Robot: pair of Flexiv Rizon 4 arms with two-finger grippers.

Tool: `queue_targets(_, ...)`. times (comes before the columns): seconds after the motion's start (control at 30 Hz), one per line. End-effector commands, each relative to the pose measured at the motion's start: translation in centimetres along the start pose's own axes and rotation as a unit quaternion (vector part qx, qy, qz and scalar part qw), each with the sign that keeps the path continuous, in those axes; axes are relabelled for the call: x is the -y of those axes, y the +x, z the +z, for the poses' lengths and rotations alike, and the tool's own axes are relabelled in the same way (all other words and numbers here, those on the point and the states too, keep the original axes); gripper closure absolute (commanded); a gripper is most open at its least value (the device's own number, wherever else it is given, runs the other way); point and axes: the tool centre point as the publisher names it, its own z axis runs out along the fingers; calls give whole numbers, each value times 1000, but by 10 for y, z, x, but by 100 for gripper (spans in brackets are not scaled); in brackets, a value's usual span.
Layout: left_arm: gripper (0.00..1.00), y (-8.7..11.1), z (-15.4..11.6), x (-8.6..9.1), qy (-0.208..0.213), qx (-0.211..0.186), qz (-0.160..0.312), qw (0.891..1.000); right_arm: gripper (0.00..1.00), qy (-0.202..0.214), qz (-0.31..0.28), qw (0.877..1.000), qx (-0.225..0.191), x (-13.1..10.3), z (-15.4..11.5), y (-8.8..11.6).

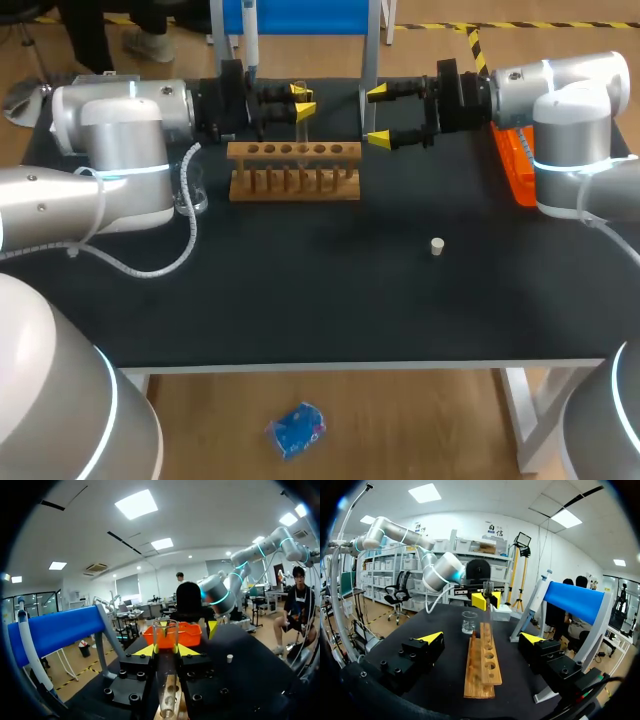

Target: Invert the test tube, pick up the pipette, mount the tip to pipette, aspirate from beaker and dispense into the tube, eject the tip, return the pipette, and cap with the stopper.

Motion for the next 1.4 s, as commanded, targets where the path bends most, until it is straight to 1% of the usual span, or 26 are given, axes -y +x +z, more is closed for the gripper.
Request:
queue_targets(0.03, 100, -1, -2, -4, 3, 0, 0, 1000, 0, 0, 0, 1000, -1, 1, 0, -1)
queue_targets(0.3, 100, 0, -3, -11, 3, 3, 0, 1000, 0, 0, 0, 1000, -1, 1, 0, -1)
queue_targets(0.6, 100, 0, 2, -16, -1, -7, -2, 1000, 0, 0, 0, 1000, -1, 1, 0, -1)
queue_targets(1.4, 100, 3, 5, -32, -10, -14, -9, 1000, 0, 0, 0, 1000, -1, 1, 0, -1)
